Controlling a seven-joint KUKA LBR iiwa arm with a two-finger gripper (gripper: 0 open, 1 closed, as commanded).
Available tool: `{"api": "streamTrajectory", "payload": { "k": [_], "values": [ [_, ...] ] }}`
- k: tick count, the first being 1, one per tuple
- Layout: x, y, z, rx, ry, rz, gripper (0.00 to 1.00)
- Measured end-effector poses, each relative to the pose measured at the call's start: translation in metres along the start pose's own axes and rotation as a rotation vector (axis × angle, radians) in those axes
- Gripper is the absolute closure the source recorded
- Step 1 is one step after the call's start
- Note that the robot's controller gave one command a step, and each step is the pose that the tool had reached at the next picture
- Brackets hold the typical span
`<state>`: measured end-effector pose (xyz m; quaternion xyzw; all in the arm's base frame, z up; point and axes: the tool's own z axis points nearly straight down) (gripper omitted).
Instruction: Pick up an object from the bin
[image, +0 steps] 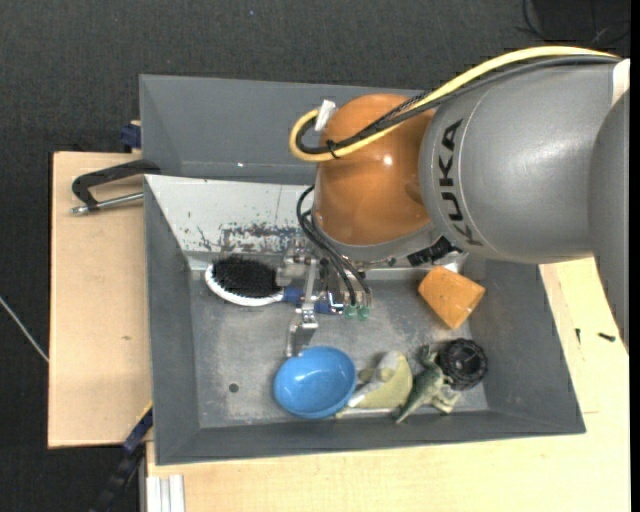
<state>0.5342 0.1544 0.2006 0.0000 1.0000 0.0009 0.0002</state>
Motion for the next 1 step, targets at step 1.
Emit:
{"api": "streamTrajectory", "payload": {
  "k": [1],
  "values": [
    [-0.0331,-0.0356,0.0993,-0.005,-0.016,0.061,0.0]
  ]
}}
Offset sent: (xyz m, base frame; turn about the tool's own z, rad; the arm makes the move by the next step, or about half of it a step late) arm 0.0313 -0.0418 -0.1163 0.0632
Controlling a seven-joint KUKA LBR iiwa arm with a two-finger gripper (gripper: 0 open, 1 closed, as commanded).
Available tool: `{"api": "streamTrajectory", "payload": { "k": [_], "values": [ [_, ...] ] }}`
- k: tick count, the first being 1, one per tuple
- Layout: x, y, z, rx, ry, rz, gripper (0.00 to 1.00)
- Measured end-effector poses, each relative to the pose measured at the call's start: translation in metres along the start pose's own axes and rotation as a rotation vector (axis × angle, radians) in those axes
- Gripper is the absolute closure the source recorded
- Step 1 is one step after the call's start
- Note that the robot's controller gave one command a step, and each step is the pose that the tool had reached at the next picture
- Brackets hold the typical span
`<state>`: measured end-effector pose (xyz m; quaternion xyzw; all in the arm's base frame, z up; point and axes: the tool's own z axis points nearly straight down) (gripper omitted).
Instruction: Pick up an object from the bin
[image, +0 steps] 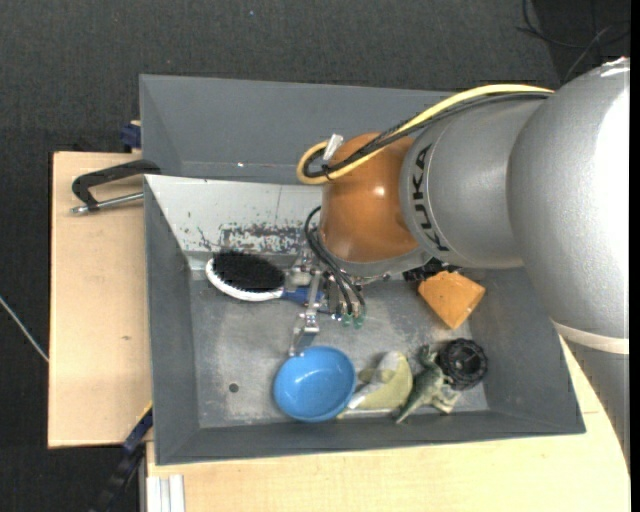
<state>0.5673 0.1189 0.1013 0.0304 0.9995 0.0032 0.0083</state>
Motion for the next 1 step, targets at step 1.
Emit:
{"api": "streamTrajectory", "payload": {
  "k": [1],
  "values": [
    [0.0154,0.0046,-0.0149,0.005,0.012,0.109,0.0]
  ]
}}
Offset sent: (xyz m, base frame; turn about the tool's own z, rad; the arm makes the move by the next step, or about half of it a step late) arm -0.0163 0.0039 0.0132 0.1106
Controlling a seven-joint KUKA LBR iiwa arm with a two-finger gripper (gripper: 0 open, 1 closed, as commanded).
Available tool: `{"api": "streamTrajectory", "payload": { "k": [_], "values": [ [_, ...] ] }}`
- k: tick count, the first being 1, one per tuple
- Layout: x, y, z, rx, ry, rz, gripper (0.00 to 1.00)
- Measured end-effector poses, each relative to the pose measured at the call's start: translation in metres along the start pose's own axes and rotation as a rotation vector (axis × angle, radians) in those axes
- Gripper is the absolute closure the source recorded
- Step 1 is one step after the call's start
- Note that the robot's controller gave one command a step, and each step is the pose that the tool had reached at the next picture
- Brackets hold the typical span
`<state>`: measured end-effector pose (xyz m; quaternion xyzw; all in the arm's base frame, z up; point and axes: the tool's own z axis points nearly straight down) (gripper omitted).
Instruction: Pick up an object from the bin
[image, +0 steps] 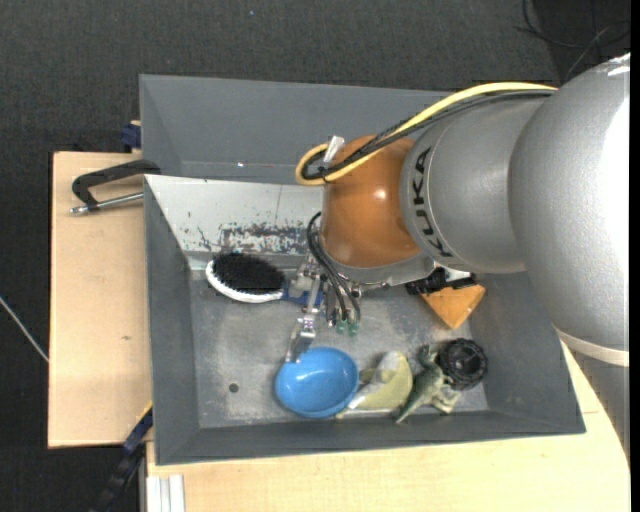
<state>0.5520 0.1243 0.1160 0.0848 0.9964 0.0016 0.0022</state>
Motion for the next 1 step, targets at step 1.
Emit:
{"api": "streamTrajectory", "payload": {
  "k": [1],
  "values": [
    [0.019,-0.0318,0.0127,0.005,0.007,0.215,0.0]
  ]
}}
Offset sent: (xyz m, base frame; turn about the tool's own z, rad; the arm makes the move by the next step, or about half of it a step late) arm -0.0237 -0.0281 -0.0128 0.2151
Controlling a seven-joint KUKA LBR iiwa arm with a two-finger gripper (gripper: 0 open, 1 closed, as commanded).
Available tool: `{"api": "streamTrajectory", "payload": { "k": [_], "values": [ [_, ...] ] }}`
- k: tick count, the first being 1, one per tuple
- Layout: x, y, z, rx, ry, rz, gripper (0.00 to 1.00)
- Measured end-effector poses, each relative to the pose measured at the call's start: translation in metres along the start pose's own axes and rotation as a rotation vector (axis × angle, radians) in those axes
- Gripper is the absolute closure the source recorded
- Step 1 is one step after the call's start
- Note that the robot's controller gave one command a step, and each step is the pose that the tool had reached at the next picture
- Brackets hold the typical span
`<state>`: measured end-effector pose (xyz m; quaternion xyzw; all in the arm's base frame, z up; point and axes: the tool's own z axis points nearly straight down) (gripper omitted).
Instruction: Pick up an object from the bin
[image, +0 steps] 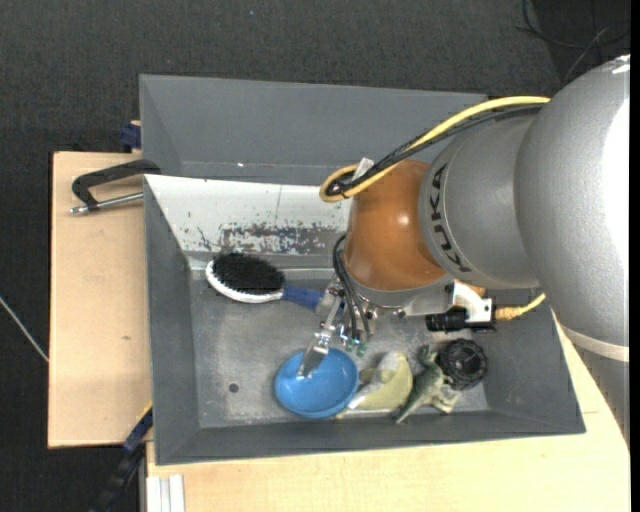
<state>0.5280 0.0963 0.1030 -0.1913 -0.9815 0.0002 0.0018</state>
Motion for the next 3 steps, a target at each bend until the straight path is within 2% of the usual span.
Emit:
{"api": "streamTrajectory", "payload": {
  "k": [1,2,3],
  "values": [
    [0.01,-0.029,0.027,-0.014,-0.018,-0.175,0.0],
    [0.008,-0.031,0.027,-0.011,-0.025,-0.175,1.0],
    [0.0,-0.02,-0.12,-0.002,-0.015,-0.802,1.0]
  ]
}}
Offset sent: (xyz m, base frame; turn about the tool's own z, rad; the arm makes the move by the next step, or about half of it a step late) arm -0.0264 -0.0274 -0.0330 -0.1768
